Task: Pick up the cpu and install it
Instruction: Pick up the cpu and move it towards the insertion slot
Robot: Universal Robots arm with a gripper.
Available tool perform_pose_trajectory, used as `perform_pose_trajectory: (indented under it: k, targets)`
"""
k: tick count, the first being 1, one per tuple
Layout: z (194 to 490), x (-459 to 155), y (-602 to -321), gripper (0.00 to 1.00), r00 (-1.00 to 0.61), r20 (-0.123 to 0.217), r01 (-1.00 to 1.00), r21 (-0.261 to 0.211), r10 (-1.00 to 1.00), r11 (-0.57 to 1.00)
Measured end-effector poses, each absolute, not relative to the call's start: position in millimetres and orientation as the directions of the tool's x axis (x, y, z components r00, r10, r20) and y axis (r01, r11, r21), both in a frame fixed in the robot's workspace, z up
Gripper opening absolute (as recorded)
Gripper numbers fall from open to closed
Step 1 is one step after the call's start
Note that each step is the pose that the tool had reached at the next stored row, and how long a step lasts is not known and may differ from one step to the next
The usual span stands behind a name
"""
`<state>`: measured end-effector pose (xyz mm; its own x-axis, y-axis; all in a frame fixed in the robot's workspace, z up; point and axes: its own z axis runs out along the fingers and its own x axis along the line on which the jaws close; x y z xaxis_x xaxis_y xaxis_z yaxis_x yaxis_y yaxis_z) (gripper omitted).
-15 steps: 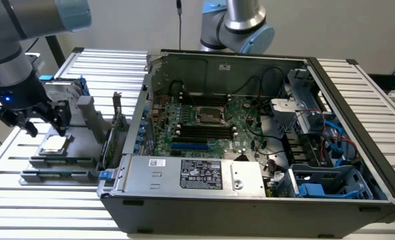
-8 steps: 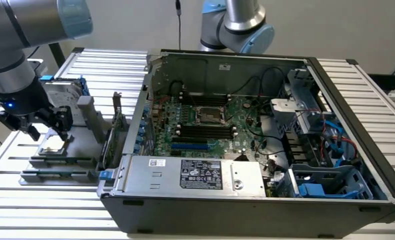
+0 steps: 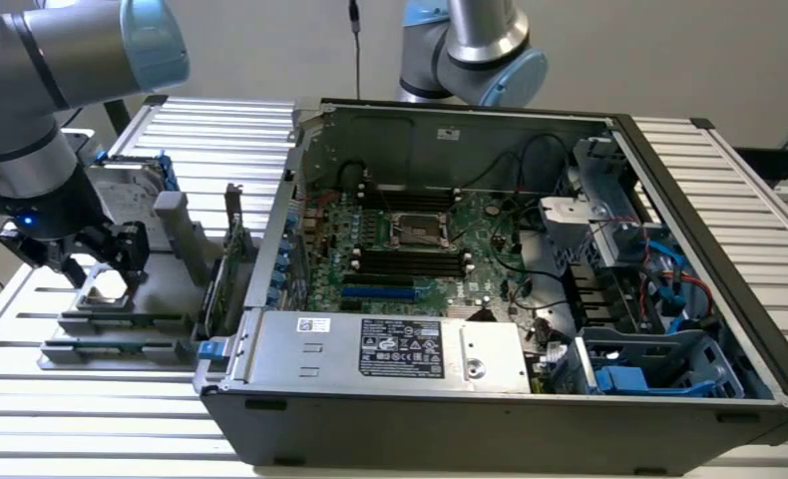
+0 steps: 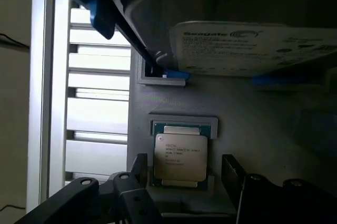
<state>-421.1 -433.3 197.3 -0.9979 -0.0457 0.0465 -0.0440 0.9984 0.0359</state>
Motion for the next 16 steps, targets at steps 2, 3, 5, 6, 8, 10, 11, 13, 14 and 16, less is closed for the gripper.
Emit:
perform_pose_trajectory:
  k: [2,3,5,6,8,10,11,13,14,16]
  targets:
    - [196.2,-421.1,-433.3,0.67,-0.998,0.047,-0.039,0.036,-0.041,0.999]
    - [196.0,-421.1,-433.3,0.67,-0.998,0.047,-0.038,0.036,-0.039,0.999]
    - [195.0,-421.1,-433.3,0.67,-0.998,0.046,-0.036,0.036,-0.037,0.999]
    - [194.4,-421.1,-433.3,0.67,-0.998,0.047,-0.035,0.036,-0.036,0.999]
    - [193.7,-421.2,-433.3,0.67,-0.998,0.047,-0.033,0.036,-0.034,0.999]
    - [193.1,-421.6,-433.2,0.67,-0.998,0.047,-0.03,0.036,-0.031,0.999]
    - [192.6,-421.6,-433.0,0.67,-0.998,0.047,-0.028,0.036,-0.03,0.999]
    - [191.4,-421.7,-432.6,0.67,-0.999,0.047,-0.026,0.036,-0.028,0.999]
    - [191.0,-421.8,-432.2,0.67,-0.999,0.047,-0.025,0.036,-0.027,0.999]
    - [190.2,-422.2,-431.8,0.67,-0.999,0.047,-0.024,0.036,-0.025,0.999]
